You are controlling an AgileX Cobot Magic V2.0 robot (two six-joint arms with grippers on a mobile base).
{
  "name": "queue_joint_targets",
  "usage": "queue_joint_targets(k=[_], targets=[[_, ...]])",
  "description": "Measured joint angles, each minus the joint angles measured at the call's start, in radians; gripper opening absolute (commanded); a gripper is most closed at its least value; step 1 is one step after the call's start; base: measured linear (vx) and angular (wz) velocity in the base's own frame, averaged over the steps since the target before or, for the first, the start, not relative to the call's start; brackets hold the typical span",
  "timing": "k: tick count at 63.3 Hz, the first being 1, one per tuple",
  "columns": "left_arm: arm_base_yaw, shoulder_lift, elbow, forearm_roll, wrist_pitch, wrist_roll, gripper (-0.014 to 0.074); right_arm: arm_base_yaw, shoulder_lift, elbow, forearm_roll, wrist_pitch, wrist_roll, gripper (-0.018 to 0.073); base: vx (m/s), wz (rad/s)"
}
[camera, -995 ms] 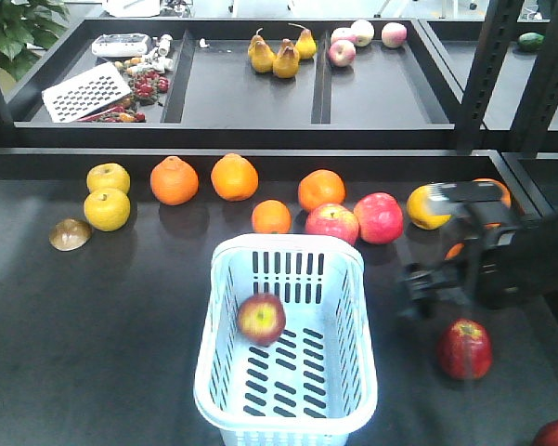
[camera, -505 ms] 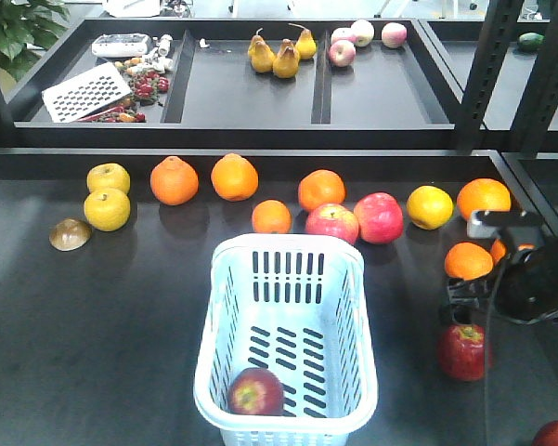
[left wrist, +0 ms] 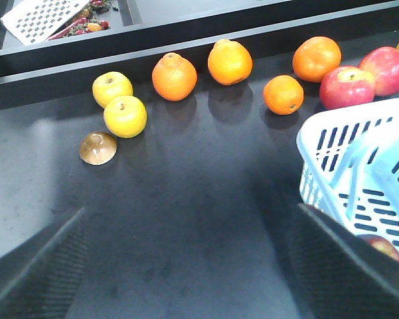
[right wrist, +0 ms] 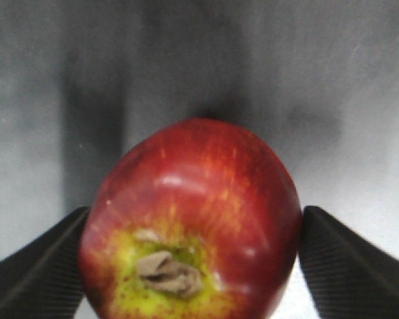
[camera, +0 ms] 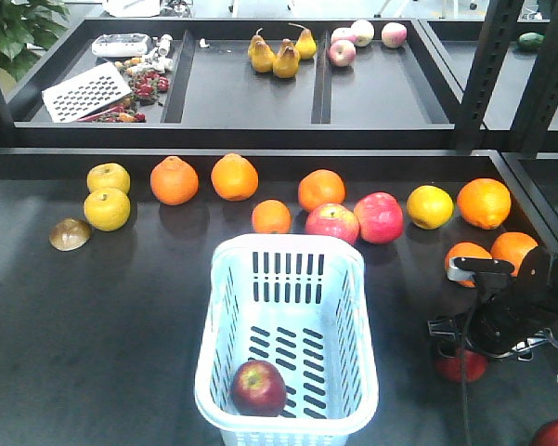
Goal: Pick three apples into basket with both arms
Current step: 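Move the right gripper back and grasp a second red apple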
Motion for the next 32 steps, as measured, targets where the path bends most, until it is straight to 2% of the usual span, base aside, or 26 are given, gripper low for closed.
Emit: queue_joint_targets(k=[4,10,23,32], targets=[[0.000,0.000,0.000,0.000,0.000,0.000,0.0593,0.000,-0.005,-0.001,0.000,0.006,0.011,0.0319,0.00,0.00],[0.000,0.000,0.000,0.000,0.000,0.000,0.0593,0.000,-0.026,-0.001,0.003,0.038,0.022,0.0267,0.00,0.00],[0.000,0.000,0.000,0.000,0.000,0.000,0.0593,0.017,-0.202,0.000,0.003,0.121,0.026,0.0259,0.00,0.00],[0.000,0.000,0.000,0.000,0.000,0.000,0.0593,0.098,-0.375,0.000,0.004,0.181,0.026,0.0259,0.00,0.00]])
